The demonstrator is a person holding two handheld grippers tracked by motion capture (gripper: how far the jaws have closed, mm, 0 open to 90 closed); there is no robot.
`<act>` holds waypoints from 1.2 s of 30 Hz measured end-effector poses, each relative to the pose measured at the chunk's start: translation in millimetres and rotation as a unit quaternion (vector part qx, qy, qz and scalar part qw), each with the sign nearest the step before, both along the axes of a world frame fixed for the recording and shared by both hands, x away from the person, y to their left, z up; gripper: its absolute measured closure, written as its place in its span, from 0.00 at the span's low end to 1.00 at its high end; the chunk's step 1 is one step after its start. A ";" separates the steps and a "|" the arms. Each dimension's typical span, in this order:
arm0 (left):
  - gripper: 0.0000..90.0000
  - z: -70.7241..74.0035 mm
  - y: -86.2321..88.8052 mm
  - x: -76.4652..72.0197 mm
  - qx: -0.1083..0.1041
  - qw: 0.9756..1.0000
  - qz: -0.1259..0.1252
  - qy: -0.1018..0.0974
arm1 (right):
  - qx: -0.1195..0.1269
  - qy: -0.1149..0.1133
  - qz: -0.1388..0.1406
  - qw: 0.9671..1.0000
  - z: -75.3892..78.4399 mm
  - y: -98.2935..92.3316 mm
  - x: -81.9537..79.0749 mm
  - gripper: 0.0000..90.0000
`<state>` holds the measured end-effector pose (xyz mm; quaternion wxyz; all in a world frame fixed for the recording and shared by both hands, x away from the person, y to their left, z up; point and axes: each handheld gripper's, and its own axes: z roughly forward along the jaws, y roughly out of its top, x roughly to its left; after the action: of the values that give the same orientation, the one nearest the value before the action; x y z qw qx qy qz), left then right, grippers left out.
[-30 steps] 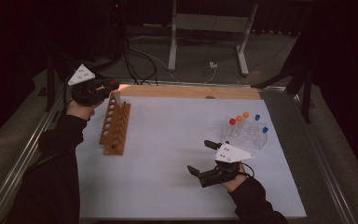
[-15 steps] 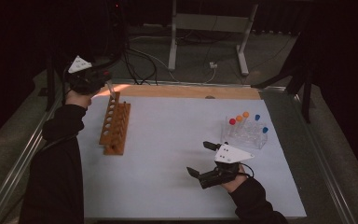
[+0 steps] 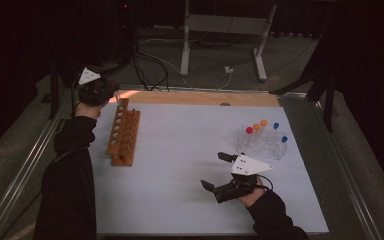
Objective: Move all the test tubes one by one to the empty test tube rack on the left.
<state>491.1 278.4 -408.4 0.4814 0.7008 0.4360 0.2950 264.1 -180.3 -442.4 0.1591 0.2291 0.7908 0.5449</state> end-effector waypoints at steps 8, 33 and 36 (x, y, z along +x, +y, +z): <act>0.79 -19.8 -6.5 4.1 0.010 1.000 0.002 0.023 | 0.001 0.001 0.000 1.000 0.8 -0.3 -0.3 0.00; 0.12 -8.4 -11.8 -24.0 -0.032 0.998 -0.056 0.026 | 0.015 -0.018 -0.011 1.000 12.7 -12.4 2.3 0.00; 0.04 0.2 -21.1 -42.9 -0.038 0.995 -0.095 0.021 | 0.006 -0.023 -0.033 0.999 17.1 -19.9 5.1 0.00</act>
<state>448.2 257.3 -408.2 0.5245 0.7260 0.3885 0.2166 269.1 -200.2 -425.3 0.1937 0.2436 0.7754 0.5494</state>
